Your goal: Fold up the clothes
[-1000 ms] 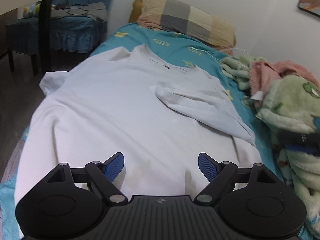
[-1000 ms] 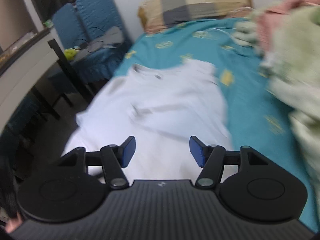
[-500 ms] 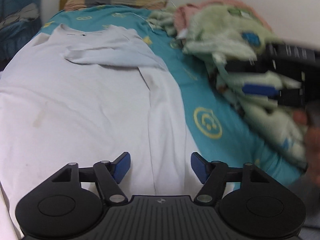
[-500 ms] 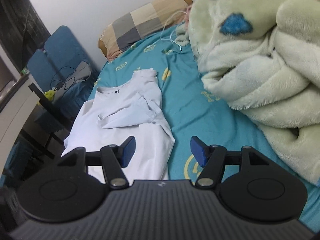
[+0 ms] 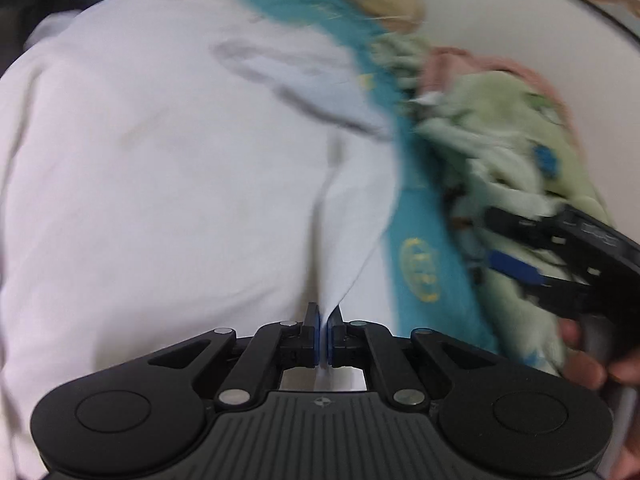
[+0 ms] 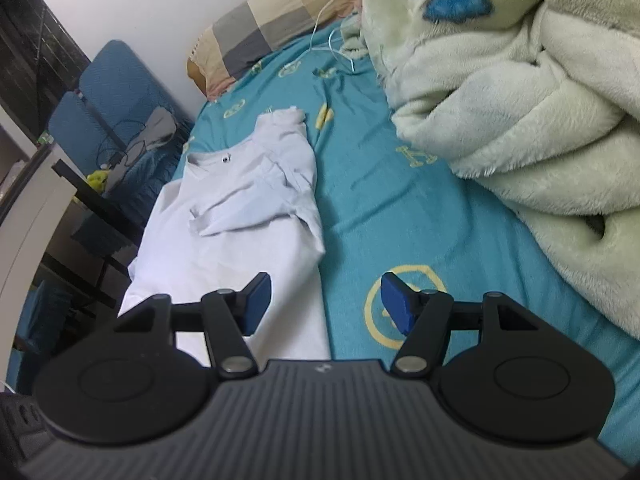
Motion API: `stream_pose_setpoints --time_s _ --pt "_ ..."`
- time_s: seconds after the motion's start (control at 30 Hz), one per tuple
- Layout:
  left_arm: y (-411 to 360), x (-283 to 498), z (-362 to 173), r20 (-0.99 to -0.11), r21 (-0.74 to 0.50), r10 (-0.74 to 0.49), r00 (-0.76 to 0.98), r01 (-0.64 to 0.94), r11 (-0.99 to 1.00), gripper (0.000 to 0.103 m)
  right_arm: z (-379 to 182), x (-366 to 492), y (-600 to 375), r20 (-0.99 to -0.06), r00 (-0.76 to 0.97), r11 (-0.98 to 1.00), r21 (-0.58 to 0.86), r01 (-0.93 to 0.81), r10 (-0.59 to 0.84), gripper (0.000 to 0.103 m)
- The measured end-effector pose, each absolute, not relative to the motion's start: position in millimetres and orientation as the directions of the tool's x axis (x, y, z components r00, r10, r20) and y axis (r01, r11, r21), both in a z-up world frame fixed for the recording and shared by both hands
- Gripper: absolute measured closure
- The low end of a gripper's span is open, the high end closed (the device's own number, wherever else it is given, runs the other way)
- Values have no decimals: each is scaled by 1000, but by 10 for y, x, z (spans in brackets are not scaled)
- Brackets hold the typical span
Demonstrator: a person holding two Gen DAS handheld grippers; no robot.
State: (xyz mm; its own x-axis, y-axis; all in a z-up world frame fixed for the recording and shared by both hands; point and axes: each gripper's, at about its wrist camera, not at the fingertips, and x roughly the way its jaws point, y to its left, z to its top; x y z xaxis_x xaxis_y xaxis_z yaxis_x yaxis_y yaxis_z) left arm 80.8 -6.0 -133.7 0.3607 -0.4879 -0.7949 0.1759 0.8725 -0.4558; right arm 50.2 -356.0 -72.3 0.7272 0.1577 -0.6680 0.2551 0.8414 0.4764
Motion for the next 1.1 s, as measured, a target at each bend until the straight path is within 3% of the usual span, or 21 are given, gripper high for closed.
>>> stream_pose_setpoints --time_s 0.07,0.2,0.27,0.33,0.53,0.87,0.97,1.07,1.1 --pt "-10 845 -1470 -848 -381 -402 344 131 915 100 -758 530 -3525 -682 713 846 469 255 163 39" --pt "-22 879 -1436 -849 -370 -392 355 133 920 98 -811 545 -3454 -703 691 855 453 252 169 39" --pt "-45 877 -1359 -835 -369 -399 379 151 917 87 -815 541 -3436 -707 688 857 449 254 167 39" --pt "-46 920 -1258 -815 -395 -421 398 151 906 59 -812 538 -3427 -707 688 855 450 257 165 39" --pt "-46 1547 -1059 -783 -442 -420 458 64 895 26 -832 601 -3441 -697 698 834 476 279 165 39" --pt "-140 3415 -1548 -720 -562 -364 591 -189 805 22 -1020 1086 -3516 -682 723 840 455 297 113 39" --pt "-311 3674 -1554 -694 -540 -312 649 -183 821 20 -1086 1234 -3557 -672 734 843 448 298 97 39" --pt "-528 3831 -1552 -720 -441 -240 651 -161 883 29 -1157 1319 -3595 -671 734 833 464 300 109 39" --pt "-594 3858 -1544 -733 -396 -212 646 -152 906 36 -1182 1342 -3607 -671 732 829 471 301 116 39"
